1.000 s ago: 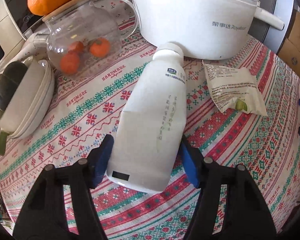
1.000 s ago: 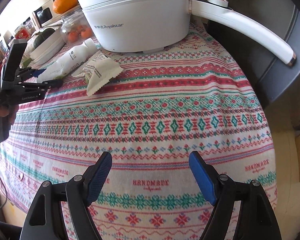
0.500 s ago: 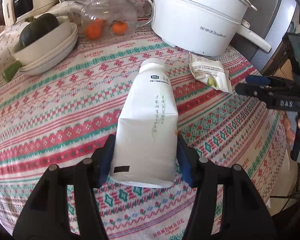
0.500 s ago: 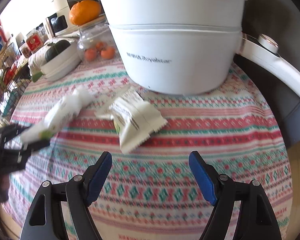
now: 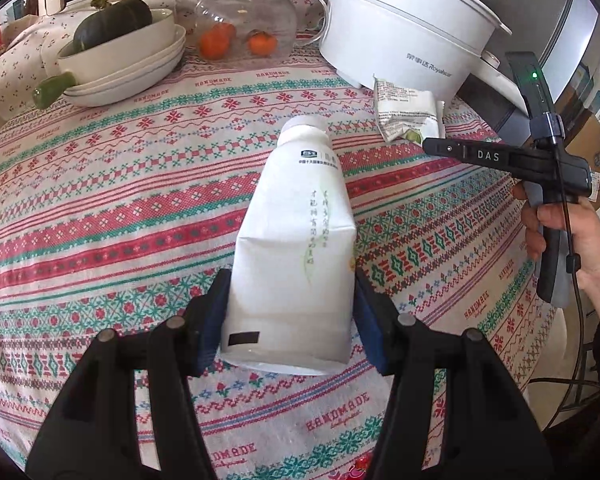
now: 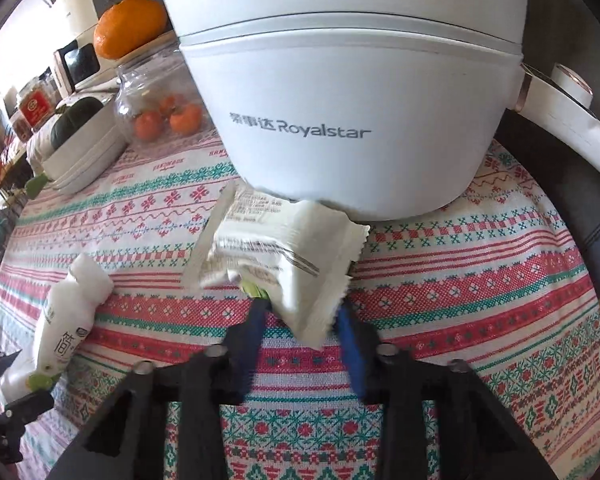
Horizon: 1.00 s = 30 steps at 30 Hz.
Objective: Collect trash
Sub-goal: 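Carry the milk bottle and wrapper to the bin and open both tools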
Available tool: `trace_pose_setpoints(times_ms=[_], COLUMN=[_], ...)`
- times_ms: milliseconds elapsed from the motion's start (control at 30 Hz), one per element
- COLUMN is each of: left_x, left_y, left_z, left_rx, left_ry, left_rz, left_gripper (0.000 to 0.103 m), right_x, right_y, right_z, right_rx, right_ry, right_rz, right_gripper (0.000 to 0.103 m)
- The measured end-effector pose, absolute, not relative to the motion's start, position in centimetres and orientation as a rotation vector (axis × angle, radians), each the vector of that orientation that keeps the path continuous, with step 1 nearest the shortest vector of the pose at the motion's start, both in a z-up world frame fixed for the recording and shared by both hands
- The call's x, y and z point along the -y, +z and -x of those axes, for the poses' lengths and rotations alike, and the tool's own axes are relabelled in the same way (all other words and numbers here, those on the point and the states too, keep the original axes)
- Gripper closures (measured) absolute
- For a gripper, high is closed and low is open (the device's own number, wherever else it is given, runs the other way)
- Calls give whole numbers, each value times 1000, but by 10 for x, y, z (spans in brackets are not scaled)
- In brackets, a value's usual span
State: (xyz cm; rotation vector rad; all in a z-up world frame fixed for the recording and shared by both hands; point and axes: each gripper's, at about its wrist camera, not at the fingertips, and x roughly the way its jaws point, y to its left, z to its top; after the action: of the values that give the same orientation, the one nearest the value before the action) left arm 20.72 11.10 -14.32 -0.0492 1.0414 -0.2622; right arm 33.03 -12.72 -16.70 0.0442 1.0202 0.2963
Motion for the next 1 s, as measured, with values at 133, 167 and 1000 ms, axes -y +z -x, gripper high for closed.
trace_pose_setpoints(times_ms=[133, 167, 1000], left_x=[-112, -112, -42], left_y=[-128, -123, -22], left_z=[-198, -195, -91], left_rx=[-1030, -1023, -915], left_ry=[-260, -259, -365], left_rz=[51, 49, 6], left_gripper=[45, 45, 49], right_x=[127, 128, 233], right_y=[-162, -159, -46], right_z=[-320, -315, -129], right_rx=[-1037, -1039, -995], right_ry=[337, 336, 209], right_rz=[-44, -35, 16], right_gripper=[89, 89, 91])
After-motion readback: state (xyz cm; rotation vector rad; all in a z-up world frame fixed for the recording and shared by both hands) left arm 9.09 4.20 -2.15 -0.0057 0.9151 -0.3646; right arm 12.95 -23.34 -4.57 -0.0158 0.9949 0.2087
